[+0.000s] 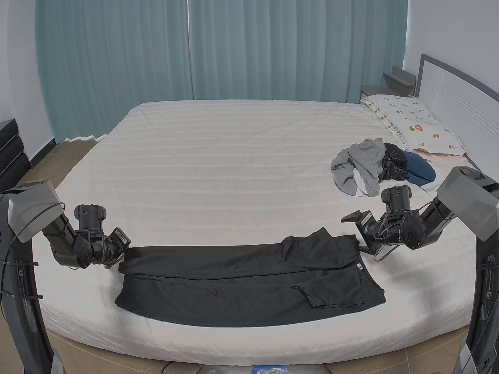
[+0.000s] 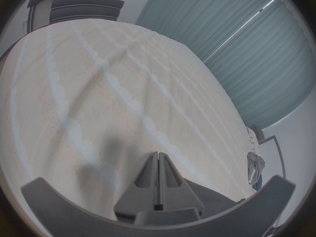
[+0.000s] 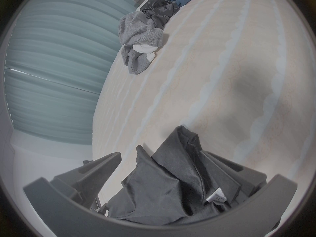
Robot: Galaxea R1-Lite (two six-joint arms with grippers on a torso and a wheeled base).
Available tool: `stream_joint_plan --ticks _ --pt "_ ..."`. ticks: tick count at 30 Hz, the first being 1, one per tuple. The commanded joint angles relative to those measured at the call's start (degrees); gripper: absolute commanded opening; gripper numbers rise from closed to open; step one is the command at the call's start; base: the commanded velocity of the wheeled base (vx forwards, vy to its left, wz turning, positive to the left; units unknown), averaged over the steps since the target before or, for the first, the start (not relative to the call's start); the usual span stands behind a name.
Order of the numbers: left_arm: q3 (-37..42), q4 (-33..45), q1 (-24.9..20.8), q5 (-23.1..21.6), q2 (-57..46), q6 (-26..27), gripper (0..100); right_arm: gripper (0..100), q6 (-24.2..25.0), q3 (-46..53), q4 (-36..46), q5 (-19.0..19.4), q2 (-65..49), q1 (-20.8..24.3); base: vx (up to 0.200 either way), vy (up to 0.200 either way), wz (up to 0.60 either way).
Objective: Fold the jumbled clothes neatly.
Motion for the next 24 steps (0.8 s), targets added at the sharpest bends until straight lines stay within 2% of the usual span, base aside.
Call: stream_joint_plan --ticks 1,2,24 --pt "0.03 -0.01 0.01 0.01 0.32 0.00 0 100 -0.20 -0.45 -0.37 -0.03 1.38 0.05 0.000 0.000 0.00" --pt "0.12 0.08 0.01 0.01 0.23 0.00 0 0 -0.38 -0.54 -0.46 0.06 1.64 -0.12 0.000 0.000 0.00" --pt "0.38 0.43 0.01 -0.16 0.05 0.17 0 0 -0.20 -0.89 -2.48 -0.20 2.08 -2.41 0.000 0.000 0.00"
